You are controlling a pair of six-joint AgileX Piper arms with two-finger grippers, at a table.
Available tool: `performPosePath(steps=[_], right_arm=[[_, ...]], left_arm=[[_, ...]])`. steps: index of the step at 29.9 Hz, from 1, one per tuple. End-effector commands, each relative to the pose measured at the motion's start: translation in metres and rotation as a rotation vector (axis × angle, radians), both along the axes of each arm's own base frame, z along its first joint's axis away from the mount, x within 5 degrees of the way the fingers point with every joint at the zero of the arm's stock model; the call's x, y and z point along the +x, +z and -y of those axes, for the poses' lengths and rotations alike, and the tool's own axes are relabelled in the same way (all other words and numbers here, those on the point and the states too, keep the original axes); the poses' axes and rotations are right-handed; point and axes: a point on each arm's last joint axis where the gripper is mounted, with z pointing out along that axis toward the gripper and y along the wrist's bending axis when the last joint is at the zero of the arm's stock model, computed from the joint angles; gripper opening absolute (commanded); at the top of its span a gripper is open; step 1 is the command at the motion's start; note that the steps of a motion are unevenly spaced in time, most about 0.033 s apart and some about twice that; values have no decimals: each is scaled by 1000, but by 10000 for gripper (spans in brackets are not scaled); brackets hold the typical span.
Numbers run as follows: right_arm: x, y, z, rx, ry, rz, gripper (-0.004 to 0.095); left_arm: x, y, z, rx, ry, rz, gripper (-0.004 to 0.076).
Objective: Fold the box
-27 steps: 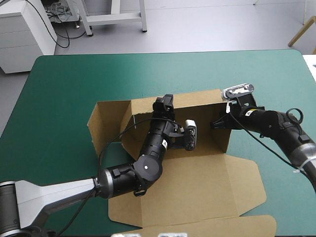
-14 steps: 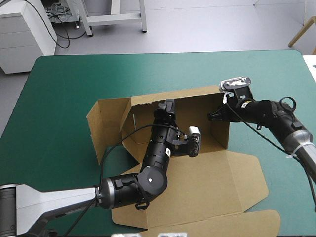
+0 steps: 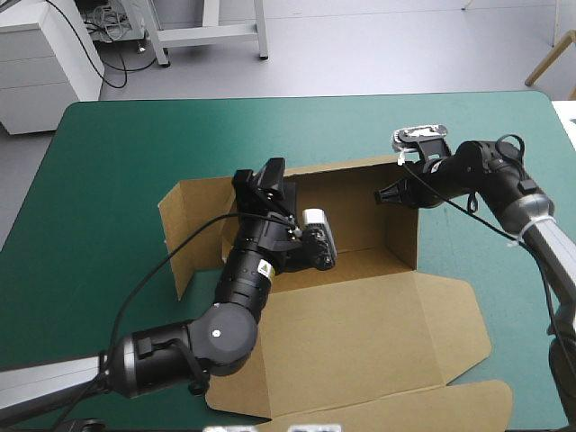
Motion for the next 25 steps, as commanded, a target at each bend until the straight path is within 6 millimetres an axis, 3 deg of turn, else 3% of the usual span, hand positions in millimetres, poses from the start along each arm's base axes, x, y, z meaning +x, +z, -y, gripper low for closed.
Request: performPosePath(steps=[1,6,13,22,25], right_arm=[[-1,16,-2,1,12,-75,0],[16,8,-6,-14,27,-193,0],[44,-6,-12,6,-14,-242,0],[70,-31,-16,-11,-29,-284,8],[72,-33,-15,-37,-5,-269,118]], left_arm=[[-9,52,-25,-114,24,173,366],[-3,81,-57,-228,96,207,323],[27,102,-114,-404,293,159,-7],[67,85,-183,-619,535,-58,1],[76,75,-210,-701,634,-155,1]])
